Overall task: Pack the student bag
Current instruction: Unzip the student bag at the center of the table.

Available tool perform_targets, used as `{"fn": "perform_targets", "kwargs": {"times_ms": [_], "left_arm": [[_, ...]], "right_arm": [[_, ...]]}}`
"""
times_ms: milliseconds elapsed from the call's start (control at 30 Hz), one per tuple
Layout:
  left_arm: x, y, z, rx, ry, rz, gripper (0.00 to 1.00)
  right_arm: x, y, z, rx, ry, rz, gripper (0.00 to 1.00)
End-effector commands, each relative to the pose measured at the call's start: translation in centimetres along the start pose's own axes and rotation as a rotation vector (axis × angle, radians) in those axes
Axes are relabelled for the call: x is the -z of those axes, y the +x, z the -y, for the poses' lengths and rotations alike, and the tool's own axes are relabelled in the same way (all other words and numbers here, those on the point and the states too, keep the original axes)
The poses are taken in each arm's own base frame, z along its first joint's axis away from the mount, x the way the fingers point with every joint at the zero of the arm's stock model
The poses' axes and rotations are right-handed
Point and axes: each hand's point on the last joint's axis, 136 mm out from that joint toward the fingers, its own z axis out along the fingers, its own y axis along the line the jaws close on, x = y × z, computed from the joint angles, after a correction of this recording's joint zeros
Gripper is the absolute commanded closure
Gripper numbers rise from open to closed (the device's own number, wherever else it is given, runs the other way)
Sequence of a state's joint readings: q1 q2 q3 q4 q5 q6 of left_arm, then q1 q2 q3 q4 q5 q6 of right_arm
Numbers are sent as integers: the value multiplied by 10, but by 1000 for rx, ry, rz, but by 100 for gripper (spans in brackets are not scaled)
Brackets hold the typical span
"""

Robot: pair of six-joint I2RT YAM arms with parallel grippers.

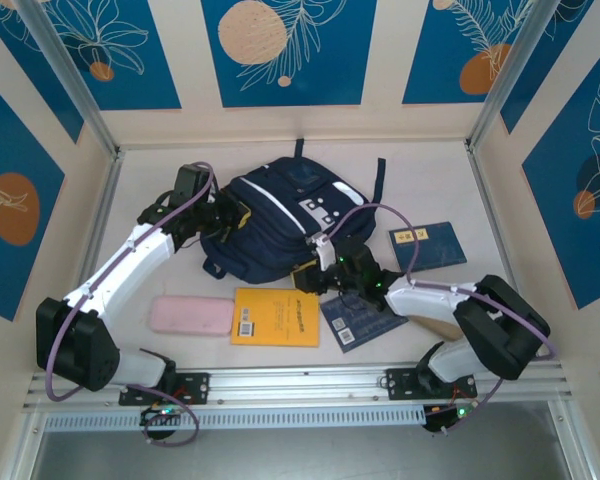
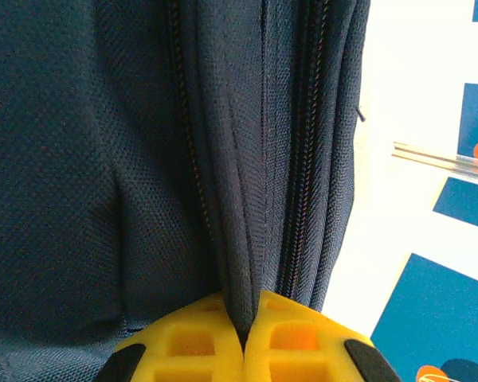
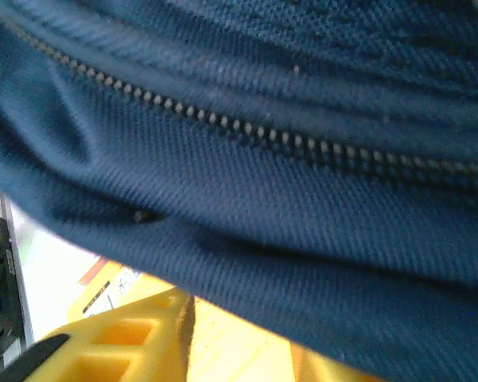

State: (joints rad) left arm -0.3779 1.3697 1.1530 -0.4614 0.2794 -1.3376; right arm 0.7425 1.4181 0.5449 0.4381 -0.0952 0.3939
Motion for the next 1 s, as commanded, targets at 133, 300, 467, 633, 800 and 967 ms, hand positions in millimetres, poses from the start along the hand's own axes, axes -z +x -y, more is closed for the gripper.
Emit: {"fn": "perform_targets", "kwargs": {"times_ms": [133, 300, 467, 633, 800, 967], "left_arm": [[17, -3, 28, -13, 79, 39, 100], [6, -4, 15, -13, 53, 38, 100], [-4, -3, 7, -17, 34, 37, 100], [-13, 5, -1, -51, 6, 36, 100], [-24, 22, -14, -93, -33, 15, 100], [-30, 31, -40, -103, -81, -2, 100]], "right_arm": [[-5, -18, -27, 35, -89, 20, 99], [4, -14, -53, 41, -151, -17, 100], [2, -16, -85, 44, -240, -61, 100], [-11, -33, -108, 0, -292, -78, 100], [-32, -47, -109, -115, -270, -114, 100], [-40, -43, -123, -165, -312, -200, 77]]}}
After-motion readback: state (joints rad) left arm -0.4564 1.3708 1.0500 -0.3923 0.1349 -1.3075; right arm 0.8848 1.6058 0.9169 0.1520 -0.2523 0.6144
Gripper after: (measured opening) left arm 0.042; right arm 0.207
